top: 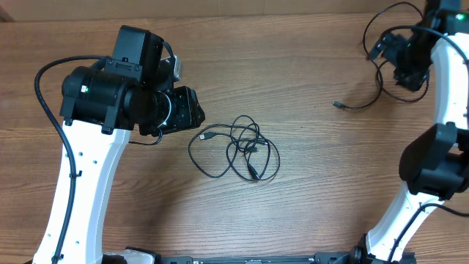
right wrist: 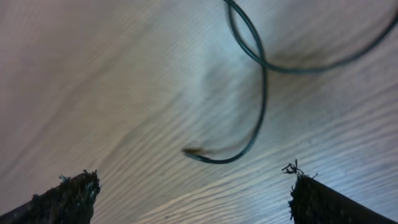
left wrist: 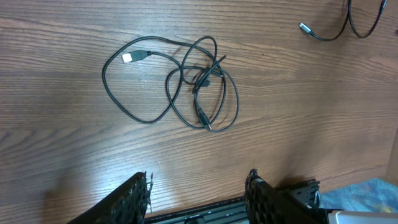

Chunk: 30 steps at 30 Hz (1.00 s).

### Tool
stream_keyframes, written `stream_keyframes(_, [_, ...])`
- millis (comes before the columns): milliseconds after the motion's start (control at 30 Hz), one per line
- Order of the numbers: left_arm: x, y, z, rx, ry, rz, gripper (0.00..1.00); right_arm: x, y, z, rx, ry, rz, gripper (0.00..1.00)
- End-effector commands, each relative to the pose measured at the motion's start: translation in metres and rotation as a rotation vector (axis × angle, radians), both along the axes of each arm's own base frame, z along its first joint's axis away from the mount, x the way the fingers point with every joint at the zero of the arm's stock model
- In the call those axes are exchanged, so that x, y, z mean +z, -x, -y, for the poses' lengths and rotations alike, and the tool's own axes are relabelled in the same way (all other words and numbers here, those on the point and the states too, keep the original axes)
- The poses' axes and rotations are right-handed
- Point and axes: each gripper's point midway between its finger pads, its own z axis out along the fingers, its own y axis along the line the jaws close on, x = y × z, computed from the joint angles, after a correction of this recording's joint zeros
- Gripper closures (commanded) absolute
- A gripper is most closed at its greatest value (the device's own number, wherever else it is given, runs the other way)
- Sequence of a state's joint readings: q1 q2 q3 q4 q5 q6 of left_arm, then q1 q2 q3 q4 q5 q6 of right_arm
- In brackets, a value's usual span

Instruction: Untangle cables

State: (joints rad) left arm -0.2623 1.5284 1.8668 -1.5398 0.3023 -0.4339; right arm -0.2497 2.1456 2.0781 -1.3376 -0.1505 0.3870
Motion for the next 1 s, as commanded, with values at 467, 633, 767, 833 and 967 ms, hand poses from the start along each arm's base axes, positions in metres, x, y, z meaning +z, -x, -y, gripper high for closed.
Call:
stream_keyframes(467, [-0.001,-0.002,0.003,-0.024,-0.004,0.009,0.48,-0.104,0.034,-0.006,-0.085,-0.015,-0.159,0.37])
stream_keyframes(633, [-0.001,-0.002,0.003,-0.024,-0.004,0.009,0.48,-0.113,0.035,-0.006,-0.085,-0.014,-0.154,0.46])
stream_keyframes(767, [-0.001,-0.002,0.003,-0.024,-0.004,0.009,0.47,-0.118,0.036,-0.006,-0.086,-0.013,-0.15,0.57])
stream_keyframes(833, [-0.001,-0.002,0.003,-0.024,-0.004,0.009,0.48,-0.12,0.037,-0.005,-0.087,-0.007,-0.152,0.61])
stream_keyframes(967, [-0.001,-0.002,0.003,-0.024,-0.004,0.009,0.47,-0.122,0.039,-0.004,-0.088,0.002,-0.162,0.64])
